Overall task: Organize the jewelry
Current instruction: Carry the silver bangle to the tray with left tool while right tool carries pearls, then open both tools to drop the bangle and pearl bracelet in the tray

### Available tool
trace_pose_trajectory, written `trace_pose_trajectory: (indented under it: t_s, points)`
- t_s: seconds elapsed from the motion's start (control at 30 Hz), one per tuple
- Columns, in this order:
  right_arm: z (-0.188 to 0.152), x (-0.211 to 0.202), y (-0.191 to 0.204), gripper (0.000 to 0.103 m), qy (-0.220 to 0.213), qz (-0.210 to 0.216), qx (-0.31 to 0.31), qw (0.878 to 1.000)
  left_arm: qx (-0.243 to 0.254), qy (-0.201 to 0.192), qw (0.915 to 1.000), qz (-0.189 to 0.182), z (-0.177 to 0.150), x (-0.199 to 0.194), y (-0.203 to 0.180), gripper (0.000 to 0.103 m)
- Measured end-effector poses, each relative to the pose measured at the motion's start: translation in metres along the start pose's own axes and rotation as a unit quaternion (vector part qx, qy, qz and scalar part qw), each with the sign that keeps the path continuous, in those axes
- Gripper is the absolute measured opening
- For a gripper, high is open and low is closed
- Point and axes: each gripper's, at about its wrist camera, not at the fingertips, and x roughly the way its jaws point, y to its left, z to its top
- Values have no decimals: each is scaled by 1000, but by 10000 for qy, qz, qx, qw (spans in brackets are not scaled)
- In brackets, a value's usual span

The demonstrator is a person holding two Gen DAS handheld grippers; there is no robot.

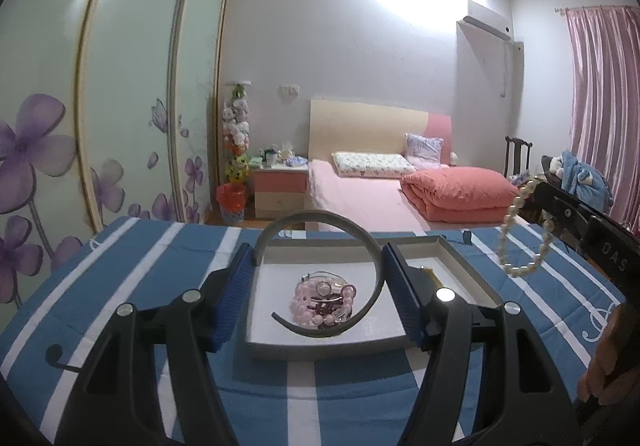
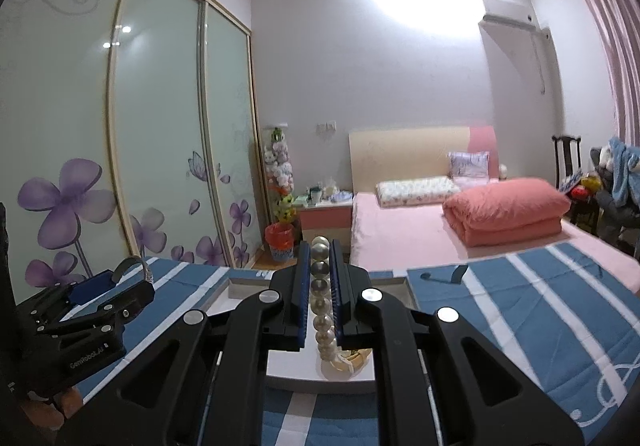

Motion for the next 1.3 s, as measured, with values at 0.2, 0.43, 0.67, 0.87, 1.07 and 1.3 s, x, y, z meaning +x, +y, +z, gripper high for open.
trace_pose_trajectory:
  t_s: [0.2, 0.43, 0.67, 0.87, 1.07, 1.3]
  points:
    - [-16, 51, -12, 10, 534, 108, 192, 9983, -44, 444, 9989, -142, -4, 57, -1, 64]
    - [-34, 96, -23, 10, 1081, 250, 385, 9931, -85, 974, 9950, -187, -12, 119, -3, 64]
    - [-43, 106, -26, 52, 1272, 248, 456, 9905, -178, 1297, 9911, -238, -20, 150, -4, 64]
    - [-35, 89, -28, 61, 1155, 161, 498, 9919, -284, 1409, 9893, -262, -22, 152, 0, 65]
    - [-33, 51, -31, 68, 1070, 39, 540, 9928, -379, 1069, 9932, -258, -11, 113, 11, 75]
    - [-33, 4, -24, 77, 930, -146, 389, 9948, -456, 704, 9965, 2, -15, 42, 33, 82]
